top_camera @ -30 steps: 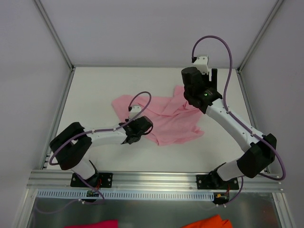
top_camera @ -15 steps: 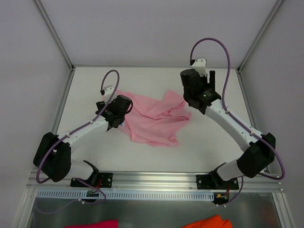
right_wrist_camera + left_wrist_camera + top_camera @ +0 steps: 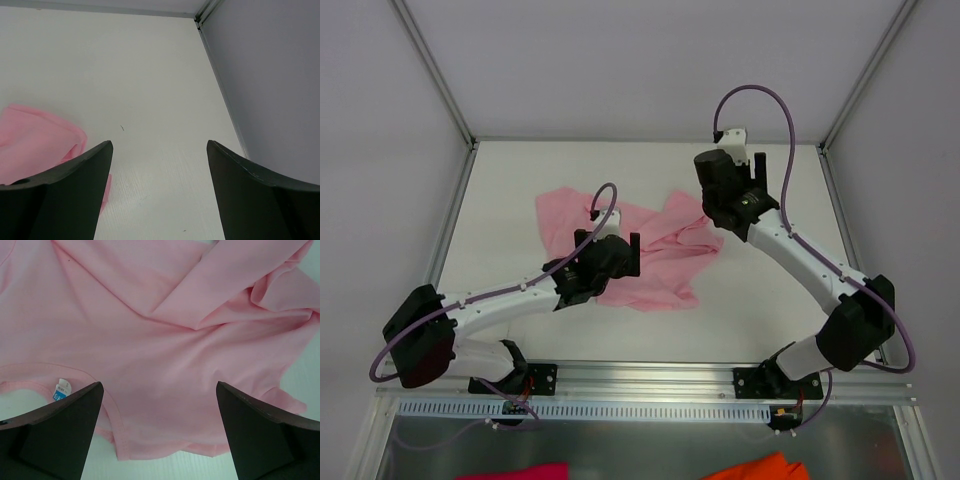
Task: Fold and stack the t-shirts
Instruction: Flatten out the tshirt
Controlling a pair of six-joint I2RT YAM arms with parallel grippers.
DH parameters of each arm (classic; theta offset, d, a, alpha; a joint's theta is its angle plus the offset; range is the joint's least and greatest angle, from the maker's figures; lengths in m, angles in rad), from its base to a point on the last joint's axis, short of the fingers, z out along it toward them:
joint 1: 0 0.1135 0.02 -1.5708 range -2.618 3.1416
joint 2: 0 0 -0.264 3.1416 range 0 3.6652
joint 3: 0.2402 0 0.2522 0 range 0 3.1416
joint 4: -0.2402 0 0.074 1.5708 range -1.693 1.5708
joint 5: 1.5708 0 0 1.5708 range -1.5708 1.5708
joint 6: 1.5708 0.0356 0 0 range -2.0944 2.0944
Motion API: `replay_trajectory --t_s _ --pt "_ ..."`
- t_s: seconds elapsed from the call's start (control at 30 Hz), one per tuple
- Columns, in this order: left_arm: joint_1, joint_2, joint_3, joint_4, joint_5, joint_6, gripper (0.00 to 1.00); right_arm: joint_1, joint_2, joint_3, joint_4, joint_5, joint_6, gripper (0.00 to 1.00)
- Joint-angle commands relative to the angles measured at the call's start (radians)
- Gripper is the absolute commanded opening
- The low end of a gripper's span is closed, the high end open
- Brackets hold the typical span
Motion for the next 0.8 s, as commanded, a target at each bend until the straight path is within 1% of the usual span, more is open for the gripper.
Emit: replay_trajectory --t_s 0.0,0.03,0.1,0.13,0.17,0.2,0.23,0.27,0.3,0.37,0.4,0.43,0.47,0.57,0.67,0.77 --pt "0.010 -0.003 -0.027 0.059 0.007 -0.002 0.99 0.009 -0.003 0.005 0.012 -0.004 0.025 0.81" --pt "0.010 0.011 -0.021 0.060 -0.001 -0.003 0.99 0.007 -0.003 0.005 0.012 -0.007 0.025 0.81" --pt "0.011 0.061 0.017 0.021 -0.079 -0.014 0.99 0.012 -0.005 0.004 0.011 -0.012 0.026 0.81" --pt "0.031 0.101 0.055 -0.008 -0.138 -0.020 0.99 0.012 -0.003 0.001 0.009 -0.015 0.025 0.81" --pt "0.031 0.101 0.055 -0.003 -0.139 -0.015 0.99 0.012 -0.002 0.001 0.009 -0.018 0.025 0.81" --pt "0.089 0.135 0.083 0.031 -0.080 0.007 0.99 0.013 0.000 -0.002 0.008 -0.020 0.026 0.81" --pt "0.131 0.152 0.092 0.074 -0.011 0.062 0.99 0.012 0.001 -0.004 0.000 -0.024 0.031 0.81" --pt "0.177 0.175 0.107 0.120 0.060 0.069 0.99 0.013 0.000 -0.005 -0.004 -0.038 0.035 0.81" --pt "0.260 0.225 0.162 0.113 0.164 0.066 0.99 0.016 -0.002 -0.014 -0.007 -0.046 0.038 0.81" --pt "0.319 0.293 0.224 0.100 0.202 0.072 0.99 0.020 -0.014 -0.030 -0.011 -0.049 0.038 0.81" --pt "0.347 0.314 0.289 0.070 0.218 0.074 0.99 0.021 -0.022 -0.039 -0.012 -0.050 0.049 0.81" --pt "0.400 0.336 0.328 0.047 0.258 0.066 0.99 0.023 -0.031 -0.060 -0.012 -0.053 0.057 0.81" --pt "0.424 0.377 0.368 0.028 0.263 0.066 0.99 0.021 -0.049 -0.074 0.000 -0.067 0.060 0.81" --pt "0.513 0.465 0.578 -0.087 0.269 0.055 0.99 0.020 -0.066 -0.108 0.009 -0.107 0.068 0.82" --pt "0.580 0.523 0.690 -0.171 0.251 0.061 0.99 0.020 -0.063 -0.110 -0.004 -0.113 0.071 0.82" --pt "0.642 0.575 0.764 -0.233 0.260 0.041 0.99 0.020 -0.075 -0.120 -0.006 -0.124 0.081 0.82"
